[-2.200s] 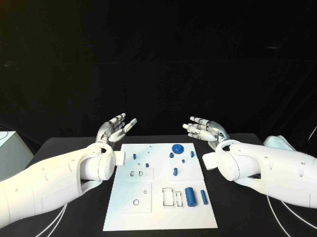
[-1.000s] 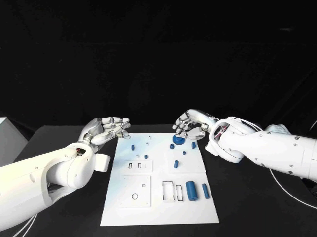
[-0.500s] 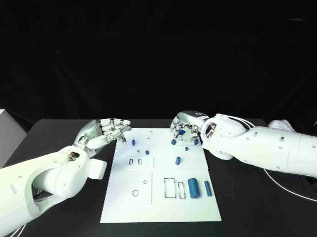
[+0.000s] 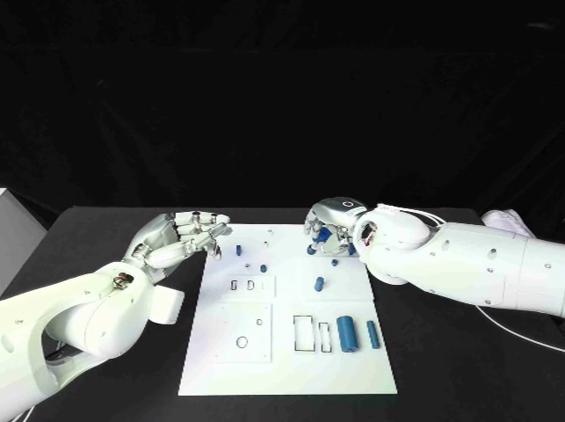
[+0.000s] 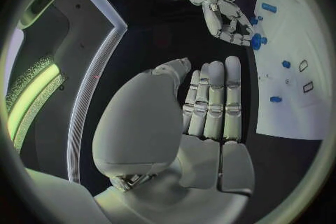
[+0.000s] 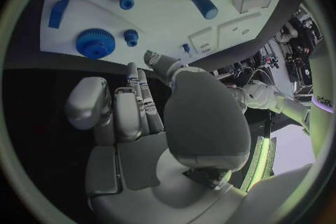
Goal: Assemble the parts on the task board
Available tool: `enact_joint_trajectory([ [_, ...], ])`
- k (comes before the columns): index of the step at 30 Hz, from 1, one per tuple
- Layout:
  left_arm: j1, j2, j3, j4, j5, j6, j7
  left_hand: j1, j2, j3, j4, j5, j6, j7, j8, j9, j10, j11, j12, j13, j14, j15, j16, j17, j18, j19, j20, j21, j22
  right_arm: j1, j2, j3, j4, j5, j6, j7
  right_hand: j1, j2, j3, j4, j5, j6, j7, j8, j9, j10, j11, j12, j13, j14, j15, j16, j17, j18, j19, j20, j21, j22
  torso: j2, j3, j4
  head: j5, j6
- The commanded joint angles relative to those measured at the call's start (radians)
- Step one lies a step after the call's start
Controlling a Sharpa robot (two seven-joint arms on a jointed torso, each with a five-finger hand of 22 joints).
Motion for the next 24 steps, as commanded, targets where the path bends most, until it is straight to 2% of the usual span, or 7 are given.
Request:
enact_joint_trajectory([
  [1, 0.002, -0.003, 0.001, 0.005, -0.007, 0.025, -0.002, -0.013, 0.001, 0.004, 0.000, -0.007, -0.007, -0.002, 0.003, 0.001, -0.005, 0.002, 0.005, 0.001, -0.003, 0.000, 0.006, 0.001, 0.004, -0.007, 0.000, 0.006, 0.001, -0.005, 0.004, 0.000, -0.003, -0.048, 0.041, -0.042, -0.003, -0.011, -0.006, 0.005, -0.002, -0.010, 0.002, -0.003, 0.003, -0.028, 0.002, -0.005, -0.005, 0.040, 0.009, 0.010, 0.000, -0.014, -0.002, 0.011, 0.009, 0.007, 0.006, 0.0017, 0.0033, -0.001, 0.002],
  [7, 0.003, -0.009, 0.002, 0.006, -0.006, 0.028, -0.005, -0.015, 0.000, 0.004, 0.001, -0.007, -0.008, -0.002, 0.003, 0.002, -0.006, 0.002, 0.005, 0.001, -0.004, 0.000, 0.006, 0.001, 0.004, -0.009, 0.000, 0.008, 0.002, -0.012, 0.009, 0.000, -0.013, -0.049, 0.053, -0.047, 0.000, -0.009, -0.016, 0.006, -0.002, -0.013, 0.004, -0.003, 0.007, -0.047, 0.005, -0.004, -0.010, 0.038, 0.012, 0.013, -0.004, -0.013, -0.006, 0.015, 0.013, 0.011, 0.009, 0.0029, 0.0055, -0.001, -0.002],
  [18, 0.005, -0.012, 0.002, 0.006, -0.006, 0.037, -0.011, -0.016, 0.000, 0.004, 0.001, -0.007, -0.009, -0.002, 0.003, 0.002, -0.007, 0.002, 0.006, 0.002, -0.005, 0.000, 0.007, 0.002, 0.004, -0.010, 0.000, 0.009, 0.003, -0.019, 0.018, 0.000, -0.031, -0.049, 0.052, -0.047, 0.004, 0.000, -0.022, 0.008, 0.004, -0.011, 0.005, -0.002, 0.010, -0.057, 0.007, -0.002, -0.014, 0.037, 0.014, 0.017, -0.005, -0.013, -0.010, 0.018, 0.017, 0.015, 0.016, 0.0010, 0.0102, 0.002, -0.001],
  [24, 0.006, -0.012, 0.002, -0.001, -0.005, 0.045, -0.016, -0.019, 0.001, 0.005, 0.003, -0.008, -0.010, -0.001, 0.003, 0.003, -0.008, 0.003, 0.006, 0.002, -0.006, 0.001, 0.009, 0.002, 0.004, -0.012, 0.001, 0.012, 0.005, -0.019, 0.018, 0.000, -0.027, -0.048, 0.048, -0.042, 0.002, 0.010, -0.021, 0.013, 0.007, -0.008, 0.006, -0.001, 0.013, -0.047, 0.006, 0.002, -0.013, 0.038, 0.014, 0.026, 0.002, -0.016, -0.007, 0.019, 0.035, 0.040, 0.020, -0.0002, 0.0079, 0.004, -0.003],
])
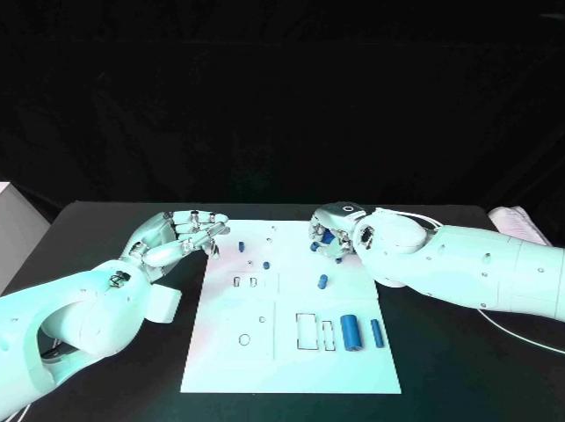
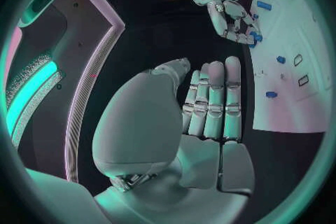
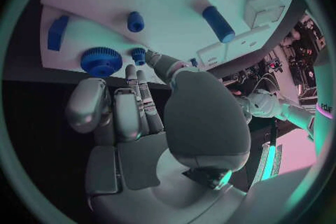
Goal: Assemble the parts on the task board
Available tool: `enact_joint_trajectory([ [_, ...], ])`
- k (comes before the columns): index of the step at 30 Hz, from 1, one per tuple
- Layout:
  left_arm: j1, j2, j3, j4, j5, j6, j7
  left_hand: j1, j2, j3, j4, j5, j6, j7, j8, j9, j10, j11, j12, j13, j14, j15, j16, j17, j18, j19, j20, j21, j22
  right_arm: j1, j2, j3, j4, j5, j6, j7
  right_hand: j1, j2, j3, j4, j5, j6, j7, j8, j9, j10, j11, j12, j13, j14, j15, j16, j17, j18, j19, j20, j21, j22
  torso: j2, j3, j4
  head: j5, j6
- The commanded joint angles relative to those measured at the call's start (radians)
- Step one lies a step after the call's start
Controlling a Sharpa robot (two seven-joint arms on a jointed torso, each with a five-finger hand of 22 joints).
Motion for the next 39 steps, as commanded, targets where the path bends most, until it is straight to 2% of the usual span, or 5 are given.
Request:
enact_joint_trajectory([
  [1, 0.002, 0.001, 0.001, -0.004, -0.002, 0.029, -0.003, -0.011, 0.001, 0.005, 0.003, -0.004, -0.010, -0.001, 0.003, 0.001, -0.008, 0.003, 0.006, 0.002, -0.006, 0.001, 0.005, 0.001, 0.004, -0.005, 0.001, 0.007, 0.003, -0.001, 0.001, 0.000, 0.003, -0.014, 0.012, 0.001, 0.002, 0.011, -0.001, 0.006, 0.006, -0.001, 0.003, 0.000, 0.002, 0.006, -0.002, 0.003, -0.001, 0.039, 0.007, 0.007, 0.003, -0.018, -0.001, 0.007, 0.009, 0.009, 0.004, -0.0016, -0.0008, 0.000, 0.000],
  [10, 0.002, 0.004, 0.001, -0.011, -0.001, 0.040, -0.010, -0.013, 0.003, 0.006, 0.004, -0.005, -0.011, 0.000, 0.003, 0.002, -0.009, 0.003, 0.007, 0.002, -0.007, 0.001, 0.007, 0.002, 0.004, -0.006, 0.001, 0.009, 0.004, -0.001, 0.008, 0.000, -0.010, -0.005, 0.018, 0.006, 0.000, 0.020, 0.004, 0.012, 0.008, 0.007, 0.003, 0.004, 0.007, 0.020, -0.004, 0.006, -0.001, 0.039, 0.006, 0.013, 0.006, -0.019, 0.000, 0.008, 0.020, 0.024, 0.006, -0.0021, 0.0038, -0.005, -0.003],
  [25, 0.003, 0.003, 0.001, -0.011, -0.005, 0.049, -0.021, -0.011, 0.006, 0.010, 0.002, -0.005, -0.009, -0.001, 0.006, 0.005, -0.009, 0.002, 0.009, 0.005, -0.007, 0.001, 0.011, 0.003, 0.005, -0.009, 0.001, 0.015, 0.008, -0.002, 0.021, 0.000, -0.027, -0.001, 0.025, 0.003, 0.001, 0.027, 0.013, 0.014, 0.009, 0.012, 0.003, 0.007, 0.011, 0.027, -0.004, 0.005, -0.002, 0.038, 0.006, 0.016, 0.005, -0.019, -0.002, 0.008, 0.024, 0.028, 0.009, -0.0025, 0.0024, -0.006, 0.000],
  [32, 0.004, 0.003, 0.001, -0.012, -0.007, 0.051, -0.026, -0.011, 0.006, 0.010, 0.002, -0.005, -0.009, -0.001, 0.006, 0.005, -0.009, 0.002, 0.009, 0.005, -0.007, 0.001, 0.011, 0.003, 0.005, -0.009, 0.001, 0.015, 0.008, -0.002, 0.022, 0.000, -0.029, -0.004, 0.035, -0.008, 0.017, 0.044, 0.047, 0.009, 0.000, 0.021, -0.001, 0.013, 0.018, 0.044, -0.008, 0.004, -0.005, 0.038, 0.003, 0.024, 0.005, -0.028, 0.008, 0.007, 0.067, 0.087, 0.011, -0.0025, 0.0024, -0.007, -0.001],
  [39, 0.004, 0.004, 0.001, -0.013, -0.008, 0.053, -0.030, -0.009, 0.006, 0.011, 0.000, -0.006, -0.009, -0.001, 0.007, 0.006, -0.008, 0.002, 0.011, 0.006, -0.006, 0.000, 0.014, 0.003, 0.005, -0.010, 0.002, 0.018, 0.010, -0.002, 0.022, 0.000, -0.033, -0.013, 0.044, -0.016, 0.027, 0.045, 0.085, -0.005, 0.019, 0.030, -0.002, 0.021, 0.028, 0.059, -0.010, 0.003, -0.008, 0.035, 0.002, 0.027, 0.000, -0.037, 0.017, 0.006, 0.110, 0.144, 0.012, -0.0033, 0.0030, -0.008, 0.000],
])
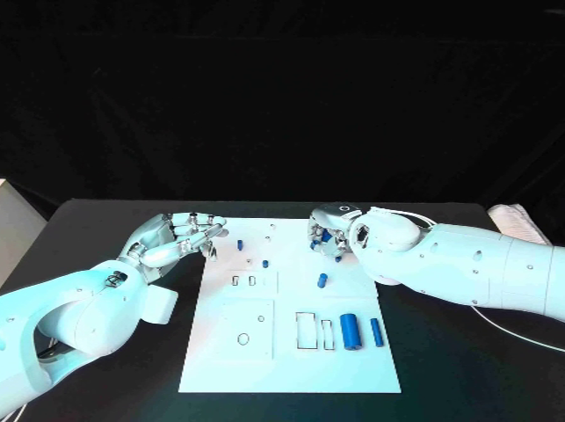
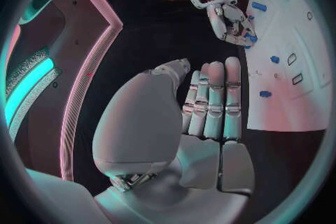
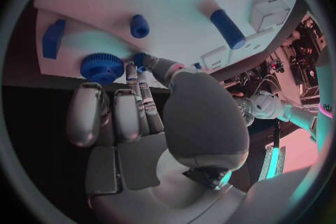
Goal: Assemble the parts on the task board
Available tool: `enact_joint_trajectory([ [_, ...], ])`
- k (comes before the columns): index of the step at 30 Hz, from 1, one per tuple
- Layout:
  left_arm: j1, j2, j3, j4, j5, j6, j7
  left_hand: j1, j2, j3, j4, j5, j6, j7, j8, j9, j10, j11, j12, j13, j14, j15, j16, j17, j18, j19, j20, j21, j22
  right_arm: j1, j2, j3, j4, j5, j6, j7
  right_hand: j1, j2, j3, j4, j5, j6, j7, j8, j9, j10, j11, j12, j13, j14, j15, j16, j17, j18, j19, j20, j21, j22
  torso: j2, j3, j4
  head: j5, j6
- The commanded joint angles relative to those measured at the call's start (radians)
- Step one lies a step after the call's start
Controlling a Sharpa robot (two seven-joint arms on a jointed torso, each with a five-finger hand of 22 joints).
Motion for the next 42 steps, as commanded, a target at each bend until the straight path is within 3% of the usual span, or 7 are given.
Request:
enact_joint_trajectory([
  [1, 0.001, 0.002, 0.001, 0.002, -0.006, 0.022, -0.002, -0.005, 0.002, 0.006, 0.000, -0.006, -0.002, -0.001, 0.007, 0.001, -0.004, -0.002, 0.007, 0.001, -0.006, 0.000, 0.004, 0.001, 0.005, -0.007, -0.002, 0.006, 0.001, -0.001, 0.001, 0.000, -0.002, -0.017, 0.024, -0.010, 0.012, 0.003, 0.022, -0.012, 0.011, 0.010, -0.001, 0.008, 0.007, 0.016, -0.004, 0.004, -0.001, 0.035, 0.001, 0.006, -0.003, -0.014, 0.014, -0.001, 0.037, 0.047, 0.001, -0.0005, 0.0000, -0.002, 0.001],
  [7, 0.001, 0.002, 0.001, 0.003, -0.006, 0.022, -0.005, -0.004, 0.004, 0.009, -0.002, -0.007, -0.003, -0.002, 0.008, 0.004, -0.005, -0.002, 0.009, 0.004, -0.003, -0.001, 0.012, 0.003, 0.006, -0.004, -0.003, 0.018, 0.008, -0.002, 0.001, 0.000, 0.000, -0.023, 0.006, -0.006, 0.013, 0.002, 0.040, -0.025, 0.021, 0.017, -0.003, 0.015, 0.015, 0.030, -0.007, 0.004, -0.002, 0.035, -0.001, 0.010, -0.003, -0.019, 0.017, -0.003, 0.058, 0.075, 0.002, -0.0008, 0.0005, -0.002, 0.002],
  [12, 0.001, 0.002, 0.001, 0.002, -0.007, 0.022, -0.005, -0.004, 0.005, 0.010, -0.003, -0.007, -0.003, -0.002, 0.009, 0.005, -0.005, -0.002, 0.010, 0.004, -0.002, -0.001, 0.014, 0.004, 0.006, -0.003, -0.003, 0.021, 0.009, -0.002, 0.001, 0.000, 0.004, -0.013, -0.048, 0.003, -0.008, -0.005, 0.044, -0.025, 0.036, 0.026, -0.007, 0.025, 0.027, 0.048, -0.011, 0.004, -0.001, 0.033, -0.004, 0.011, -0.009, -0.030, 0.030, -0.004, 0.104, 0.141, 0.003, -0.0008, 0.0003, -0.002, 0.002],
  [18, 0.001, 0.002, 0.001, 0.004, -0.006, 0.022, -0.006, -0.007, 0.005, 0.010, -0.001, -0.008, -0.003, -0.001, 0.009, 0.006, -0.006, -0.002, 0.011, 0.005, -0.003, -0.001, 0.015, 0.004, 0.005, -0.003, -0.003, 0.025, 0.012, -0.003, -0.001, 0.001, 0.013, -0.001, -0.126, 0.002, -0.025, -0.008, 0.040, -0.020, 0.042, 0.032, -0.011, 0.033, 0.036, 0.059, -0.014, 0.005, 0.000, 0.032, -0.006, 0.013, -0.013, -0.031, 0.031, -0.005, 0.114, 0.155, 0.003, -0.0016, 0.0023, -0.003, 0.002],
  [28, 0.001, 0.002, 0.001, 0.004, -0.006, 0.001, 0.010, -0.006, 0.006, 0.011, -0.002, -0.009, -0.003, -0.002, 0.010, 0.007, -0.005, -0.003, 0.012, 0.006, -0.003, -0.001, 0.017, 0.004, 0.006, -0.004, -0.003, 0.029, 0.014, -0.001, 0.003, 0.017, 0.037, 0.009, -0.233, -0.015, -0.037, -0.009, 0.037, -0.015, 0.031, 0.032, -0.013, 0.037, 0.044, 0.062, -0.016, 0.002, 0.000, 0.031, -0.007, 0.013, -0.018, -0.031, 0.028, -0.006, 0.114, 0.155, 0.003, -0.0026, 0.0013, 0.000, 0.005],
  [34, 0.001, 0.002, 0.001, 0.003, -0.004, -0.007, 0.017, -0.003, 0.007, 0.013, -0.005, -0.008, -0.001, -0.003, 0.012, 0.009, -0.004, -0.004, 0.014, 0.007, -0.003, -0.002, 0.019, 0.004, 0.006, -0.005, -0.003, 0.032, 0.016, 0.000, 0.044, 0.024, 0.006, 0.011, -0.260, -0.019, -0.036, -0.006, 0.038, -0.015, 0.024, 0.034, -0.014, 0.039, 0.047, 0.065, -0.017, 0.002, 0.000, 0.030, -0.007, 0.013, -0.019, -0.031, 0.027, -0.006, 0.115, 0.156, 0.005, -0.0022, 0.0044, -0.001, 0.004],
  [42, 0.001, 0.005, 0.001, 0.003, -0.004, -0.007, 0.019, -0.003, 0.007, 0.014, -0.005, -0.008, -0.001, -0.003, 0.012, 0.009, -0.004, -0.004, 0.014, 0.008, -0.003, -0.002, 0.019, 0.004, 0.006, -0.005, -0.003, 0.032, 0.016, 0.001, 0.109, 0.027, -0.065, 0.026, -0.269, -0.014, -0.035, -0.003, 0.040, -0.016, 0.017, 0.033, -0.014, 0.040, 0.049, 0.065, -0.017, 0.001, 0.000, 0.030, -0.008, 0.013, -0.020, -0.030, 0.026, -0.006, 0.114, 0.154, 0.005, -0.0043, 0.0056, 0.001, 0.003],
])
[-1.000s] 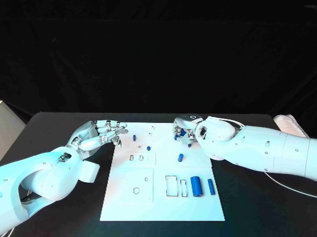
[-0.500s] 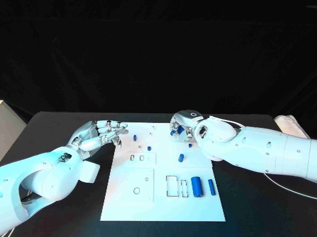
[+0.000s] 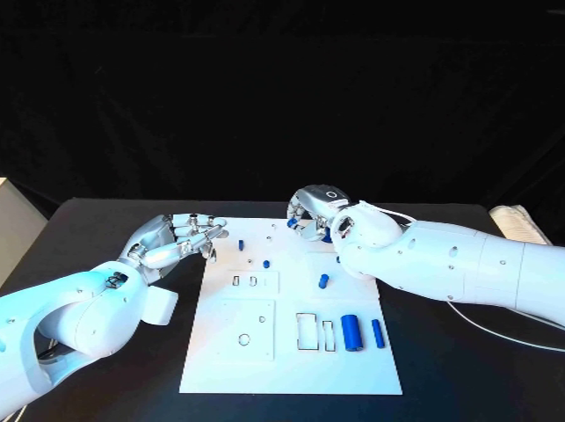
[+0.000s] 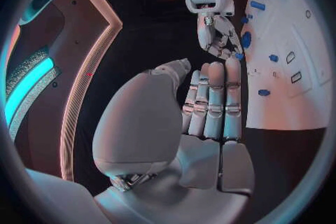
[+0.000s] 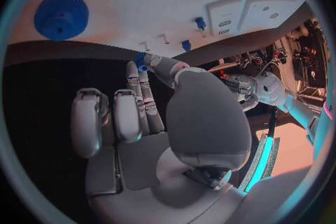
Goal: Assemble the parts on the task board
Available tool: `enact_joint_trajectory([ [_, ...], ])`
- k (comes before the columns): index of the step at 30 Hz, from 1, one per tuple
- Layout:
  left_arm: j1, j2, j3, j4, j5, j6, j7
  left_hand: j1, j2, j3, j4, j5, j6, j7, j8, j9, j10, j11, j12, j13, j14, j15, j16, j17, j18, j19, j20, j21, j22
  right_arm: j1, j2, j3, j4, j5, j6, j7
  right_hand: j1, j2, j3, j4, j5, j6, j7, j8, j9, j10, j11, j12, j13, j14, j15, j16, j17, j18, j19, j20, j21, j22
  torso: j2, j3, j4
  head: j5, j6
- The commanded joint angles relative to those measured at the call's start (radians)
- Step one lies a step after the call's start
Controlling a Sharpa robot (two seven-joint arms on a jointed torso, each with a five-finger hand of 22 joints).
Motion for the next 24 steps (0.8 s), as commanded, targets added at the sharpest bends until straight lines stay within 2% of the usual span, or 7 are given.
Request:
enact_joint_trajectory([
  [1, 0.001, 0.004, 0.001, 0.003, -0.001, -0.001, 0.019, -0.003, 0.007, 0.004, -0.001, -0.004, -0.001, -0.003, 0.004, 0.001, -0.004, -0.004, 0.005, 0.001, -0.003, -0.002, 0.004, 0.001, 0.006, -0.005, -0.003, 0.006, 0.001, 0.000, 0.022, 0.001, -0.029, 0.018, -0.031, 0.006, -0.004, 0.007, 0.004, 0.004, -0.008, 0.006, -0.002, 0.006, 0.001, 0.009, -0.001, 0.000, -0.001, 0.030, -0.008, 0.006, -0.002, -0.014, 0.022, -0.003, 0.003, -0.002, 0.001, -0.0006, 0.0005, 0.002, 0.000],
  [6, 0.002, 0.004, 0.001, 0.004, -0.001, -0.001, 0.019, -0.003, 0.007, 0.004, -0.001, -0.004, -0.001, -0.003, 0.004, 0.001, -0.004, -0.004, 0.005, 0.001, -0.003, -0.002, 0.004, 0.001, 0.006, -0.005, -0.003, 0.006, 0.001, -0.001, 0.056, 0.001, -0.068, 0.047, -0.038, 0.022, -0.003, 0.009, 0.005, 0.003, -0.012, 0.004, -0.001, 0.006, 0.003, 0.007, -0.001, -0.001, -0.002, 0.030, -0.008, 0.006, -0.002, -0.013, 0.021, -0.003, 0.002, -0.003, 0.004, -0.0004, 0.0030, 0.003, 0.000],
  [15, 0.004, 0.003, 0.004, 0.011, -0.001, 0.001, 0.020, -0.003, 0.007, 0.004, -0.001, -0.004, -0.001, -0.003, 0.004, 0.001, -0.004, -0.004, 0.005, 0.001, -0.003, -0.002, 0.004, 0.001, 0.006, -0.005, -0.003, 0.006, 0.001, -0.009, 0.104, 0.001, -0.131, 0.075, -0.035, 0.037, -0.002, 0.010, 0.006, 0.003, -0.013, 0.002, 0.000, 0.005, 0.003, 0.006, 0.000, -0.002, -0.002, 0.030, -0.007, 0.005, -0.004, -0.012, 0.020, -0.003, -0.001, -0.007, 0.008, -0.0053, 0.0073, 0.001, 0.003],
  [20, 0.007, 0.002, 0.005, 0.013, -0.001, 0.001, 0.019, -0.004, 0.006, 0.004, -0.001, -0.004, -0.002, -0.003, 0.004, 0.002, -0.005, -0.004, 0.005, 0.001, -0.004, -0.002, 0.005, 0.001, 0.006, -0.006, -0.003, 0.008, 0.002, -0.013, 0.118, 0.001, -0.149, 0.085, -0.023, 0.045, -0.002, 0.010, 0.006, 0.002, -0.013, 0.002, 0.000, 0.005, 0.003, 0.005, 0.000, -0.003, -0.002, 0.029, -0.007, 0.005, -0.005, -0.012, 0.019, -0.003, -0.001, -0.007, 0.011, -0.0073, 0.0109, 0.001, 0.000],
  [24, 0.010, 0.001, 0.006, 0.013, -0.001, 0.001, 0.019, -0.004, 0.006, 0.004, -0.001, -0.004, -0.002, -0.003, 0.004, 0.002, -0.005, -0.004, 0.005, 0.001, -0.004, -0.002, 0.005, 0.001, 0.006, -0.006, -0.003, 0.008, 0.002, -0.015, 0.126, 0.000, -0.158, 0.091, -0.017, 0.050, -0.002, 0.010, 0.006, 0.002, -0.013, 0.002, 0.000, 0.005, 0.003, 0.005, 0.000, -0.003, -0.002, 0.029, -0.007, 0.005, -0.005, -0.012, 0.019, -0.003, -0.001, -0.007, 0.011, -0.0077, 0.0109, 0.002, -0.002],
])
